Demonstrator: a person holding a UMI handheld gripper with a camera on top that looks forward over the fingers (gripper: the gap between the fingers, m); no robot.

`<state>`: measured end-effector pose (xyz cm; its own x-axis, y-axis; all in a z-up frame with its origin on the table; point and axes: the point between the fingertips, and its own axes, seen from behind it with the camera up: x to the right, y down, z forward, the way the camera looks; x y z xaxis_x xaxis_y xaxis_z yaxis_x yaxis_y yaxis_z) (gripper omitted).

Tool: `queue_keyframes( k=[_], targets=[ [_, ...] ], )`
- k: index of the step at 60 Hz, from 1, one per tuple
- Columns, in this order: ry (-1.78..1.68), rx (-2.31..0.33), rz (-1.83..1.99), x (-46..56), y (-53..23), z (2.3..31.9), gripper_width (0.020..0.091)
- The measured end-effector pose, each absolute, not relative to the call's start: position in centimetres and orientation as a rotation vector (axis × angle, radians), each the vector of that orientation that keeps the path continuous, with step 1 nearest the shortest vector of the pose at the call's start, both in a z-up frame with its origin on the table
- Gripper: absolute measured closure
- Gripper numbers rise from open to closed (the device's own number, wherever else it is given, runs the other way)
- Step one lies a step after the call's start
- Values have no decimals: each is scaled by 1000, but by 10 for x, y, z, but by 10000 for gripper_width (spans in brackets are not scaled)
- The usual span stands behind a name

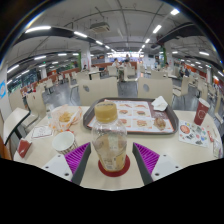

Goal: Pour water

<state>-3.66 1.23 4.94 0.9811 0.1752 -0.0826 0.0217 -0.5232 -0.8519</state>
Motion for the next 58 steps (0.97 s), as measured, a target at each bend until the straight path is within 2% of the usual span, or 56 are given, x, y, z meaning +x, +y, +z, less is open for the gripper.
queue_keyframes(
  k=[2, 4, 21, 27, 42, 58],
  targets=[
    [-121, -2133, 188, -34, 6, 53, 278],
    [-107, -2142, 179, -32, 0, 59, 256],
    [34, -2220, 109, -34, -110, 126, 255],
    [103, -2250, 111, -40, -149, 139, 253],
    [113, -2260, 28, -43, -197, 154, 256],
    [103, -2263, -2, -45, -205, 156, 253]
  ],
)
